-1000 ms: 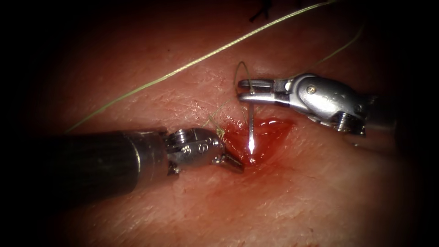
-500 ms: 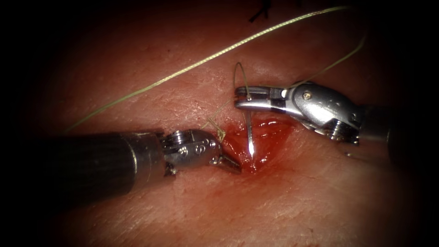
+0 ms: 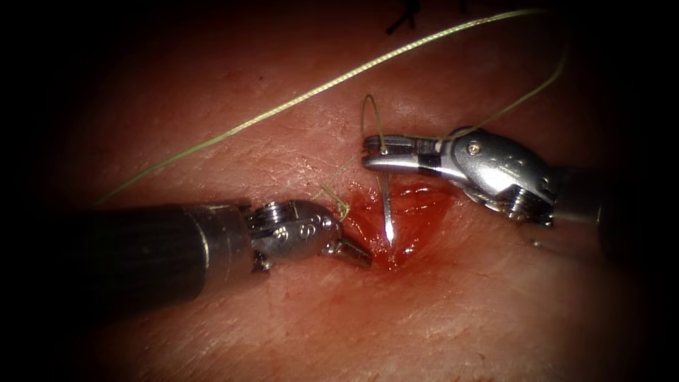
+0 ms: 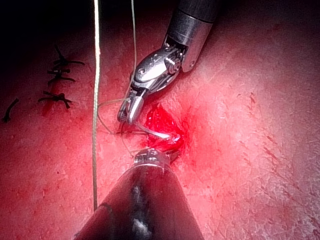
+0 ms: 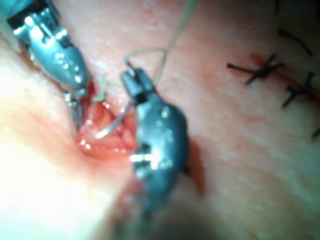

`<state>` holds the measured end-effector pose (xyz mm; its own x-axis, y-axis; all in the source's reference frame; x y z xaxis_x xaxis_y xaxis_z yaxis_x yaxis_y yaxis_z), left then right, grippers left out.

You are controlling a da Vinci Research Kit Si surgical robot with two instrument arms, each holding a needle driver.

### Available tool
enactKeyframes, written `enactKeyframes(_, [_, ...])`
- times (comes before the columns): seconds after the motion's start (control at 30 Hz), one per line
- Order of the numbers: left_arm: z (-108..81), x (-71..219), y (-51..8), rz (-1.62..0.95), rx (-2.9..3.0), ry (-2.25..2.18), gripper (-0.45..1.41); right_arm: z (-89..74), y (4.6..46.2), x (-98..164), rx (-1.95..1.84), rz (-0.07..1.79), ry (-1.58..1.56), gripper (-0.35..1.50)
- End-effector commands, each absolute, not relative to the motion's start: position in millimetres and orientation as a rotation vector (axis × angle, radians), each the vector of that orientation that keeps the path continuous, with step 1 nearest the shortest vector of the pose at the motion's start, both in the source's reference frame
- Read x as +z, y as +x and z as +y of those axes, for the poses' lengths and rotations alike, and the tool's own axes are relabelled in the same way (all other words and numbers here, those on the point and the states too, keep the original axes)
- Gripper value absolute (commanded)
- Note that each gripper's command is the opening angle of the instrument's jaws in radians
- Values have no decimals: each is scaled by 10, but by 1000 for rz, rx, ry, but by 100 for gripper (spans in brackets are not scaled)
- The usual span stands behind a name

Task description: Wound Closure

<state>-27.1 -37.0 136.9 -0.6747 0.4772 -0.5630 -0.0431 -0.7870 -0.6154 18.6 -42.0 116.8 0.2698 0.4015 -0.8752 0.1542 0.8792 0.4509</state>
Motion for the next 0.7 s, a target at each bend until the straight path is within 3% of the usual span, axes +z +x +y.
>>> enactKeyframes(0.03, [-369, 1376, -276, -832, 2494, -1076, -20, -419, 193, 1172, 206, 1294, 535, -35])
enactKeyframes(0.7, [-354, 1369, -276, -801, 2456, -1108, -27, -414, 189, 1187, 424, 1202, 708, -35])
